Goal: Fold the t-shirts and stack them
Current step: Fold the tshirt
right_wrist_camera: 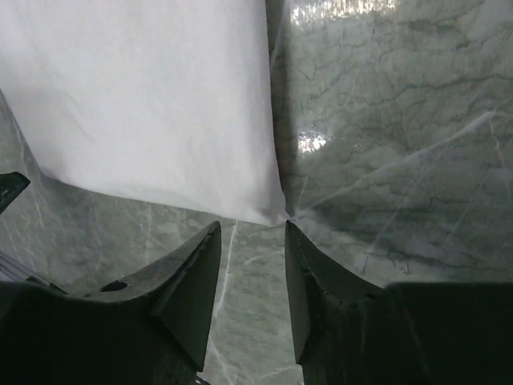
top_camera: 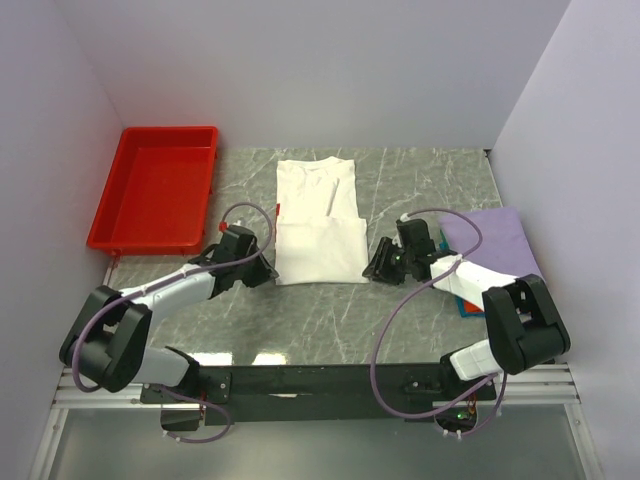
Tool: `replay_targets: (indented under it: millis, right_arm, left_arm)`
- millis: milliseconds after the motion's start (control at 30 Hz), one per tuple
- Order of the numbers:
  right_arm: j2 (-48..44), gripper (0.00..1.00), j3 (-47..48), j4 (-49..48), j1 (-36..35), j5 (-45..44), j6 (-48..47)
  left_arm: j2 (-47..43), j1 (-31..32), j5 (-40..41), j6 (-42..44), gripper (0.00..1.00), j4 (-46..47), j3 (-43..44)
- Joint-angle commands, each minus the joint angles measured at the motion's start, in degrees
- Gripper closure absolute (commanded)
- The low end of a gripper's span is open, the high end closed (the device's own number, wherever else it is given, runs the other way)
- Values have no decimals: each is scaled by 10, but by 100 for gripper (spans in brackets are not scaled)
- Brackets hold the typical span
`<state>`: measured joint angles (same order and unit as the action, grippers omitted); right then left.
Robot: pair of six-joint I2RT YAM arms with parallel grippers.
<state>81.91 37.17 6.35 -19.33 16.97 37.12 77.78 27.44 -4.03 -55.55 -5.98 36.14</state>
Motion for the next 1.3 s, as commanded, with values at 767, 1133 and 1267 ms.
replay_targets:
  millis: [767,1133,1267]
  right_arm:
    - [48,59,-24,-56,3,1,10]
    - [62,74,-21,-81,3,27,22]
    - [51,86,-26,-75,3,32,19]
  left_arm:
    - [71,-4,17,-10,63,51,-20]
    - [86,-3,2,-19,91,55,-21]
    - [69,-2,-3,-18,99,52,-23]
